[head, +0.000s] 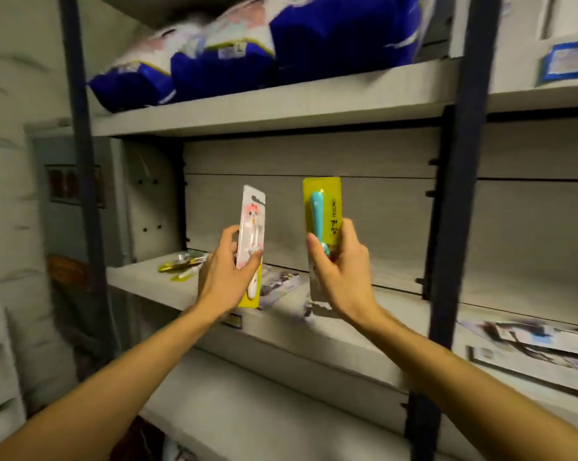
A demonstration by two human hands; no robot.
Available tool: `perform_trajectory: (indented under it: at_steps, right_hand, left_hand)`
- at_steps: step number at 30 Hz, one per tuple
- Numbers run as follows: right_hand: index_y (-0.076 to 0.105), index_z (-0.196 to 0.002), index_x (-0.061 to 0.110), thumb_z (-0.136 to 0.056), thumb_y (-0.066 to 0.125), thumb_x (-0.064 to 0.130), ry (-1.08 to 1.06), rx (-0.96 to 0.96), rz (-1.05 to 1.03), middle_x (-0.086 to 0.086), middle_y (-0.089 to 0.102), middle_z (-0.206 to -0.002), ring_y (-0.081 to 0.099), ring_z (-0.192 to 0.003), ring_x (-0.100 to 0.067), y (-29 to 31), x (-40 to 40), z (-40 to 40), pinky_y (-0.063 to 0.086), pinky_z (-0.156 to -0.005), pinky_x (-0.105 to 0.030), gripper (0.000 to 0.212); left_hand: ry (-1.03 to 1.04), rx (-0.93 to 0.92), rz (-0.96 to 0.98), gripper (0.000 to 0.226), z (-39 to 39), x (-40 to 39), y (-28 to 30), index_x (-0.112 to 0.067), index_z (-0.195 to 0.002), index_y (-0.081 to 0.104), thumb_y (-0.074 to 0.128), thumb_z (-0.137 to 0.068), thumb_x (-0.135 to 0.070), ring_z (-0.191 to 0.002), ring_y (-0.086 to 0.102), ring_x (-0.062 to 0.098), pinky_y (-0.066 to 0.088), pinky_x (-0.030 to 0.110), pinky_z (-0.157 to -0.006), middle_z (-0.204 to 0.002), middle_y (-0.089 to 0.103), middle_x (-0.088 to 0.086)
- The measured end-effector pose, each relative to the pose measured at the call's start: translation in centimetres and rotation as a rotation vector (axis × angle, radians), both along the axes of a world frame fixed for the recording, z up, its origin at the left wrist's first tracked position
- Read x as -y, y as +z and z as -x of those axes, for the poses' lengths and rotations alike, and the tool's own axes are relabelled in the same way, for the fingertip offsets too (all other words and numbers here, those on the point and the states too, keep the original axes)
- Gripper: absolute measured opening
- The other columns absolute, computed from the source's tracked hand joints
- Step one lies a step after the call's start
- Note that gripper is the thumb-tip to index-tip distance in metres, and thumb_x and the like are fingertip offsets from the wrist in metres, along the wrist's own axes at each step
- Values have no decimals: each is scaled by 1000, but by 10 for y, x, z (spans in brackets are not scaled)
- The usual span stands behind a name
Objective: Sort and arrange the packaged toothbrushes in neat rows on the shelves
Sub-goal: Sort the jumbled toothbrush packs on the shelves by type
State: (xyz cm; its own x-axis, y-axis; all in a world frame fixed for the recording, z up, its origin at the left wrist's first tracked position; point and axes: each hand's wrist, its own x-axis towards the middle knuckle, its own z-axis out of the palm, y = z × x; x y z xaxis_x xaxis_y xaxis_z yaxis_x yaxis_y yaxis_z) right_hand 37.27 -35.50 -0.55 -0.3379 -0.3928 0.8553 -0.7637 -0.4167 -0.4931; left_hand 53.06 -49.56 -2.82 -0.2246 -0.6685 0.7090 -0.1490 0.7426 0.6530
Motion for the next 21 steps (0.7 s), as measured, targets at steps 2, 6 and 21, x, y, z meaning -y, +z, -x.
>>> perform_trajectory:
  at_steps: [2, 6, 21]
  right_hand:
    - [47, -101, 30, -93, 59, 50, -1, 105, -135, 13, 61, -77, 57, -64, -7, -8, 46, -19, 52, -62, -35, 25]
    - [48, -101, 20, -90, 64, 29, 81, 504, -377, -2, 66, -82, 61, -61, -8, -24, 122, -45, 52, -58, -26, 21]
    - [55, -81, 9, -86, 59, 3, 141, 617, -753, -12, 57, -72, 53, -59, -23, -15, 309, -70, 46, -61, -31, 9]
  left_hand:
    - [12, 64, -51, 45, -26, 41, -6, -38, -127, 46, 70, -90, -39, -93, 72, 17, 59, 44, -79, -114, 73, -9]
    - [-57, 142, -215, 41, -64, 114, -22, -23, -123, 57, 75, -87, -24, -99, 71, 18, 58, 40, -86, -112, 73, 0]
    - [150, 40, -511, 44, -108, 328, -44, -12, -125, 60, 75, -87, -28, -103, 68, 30, 52, 43, -96, -115, 72, 10]
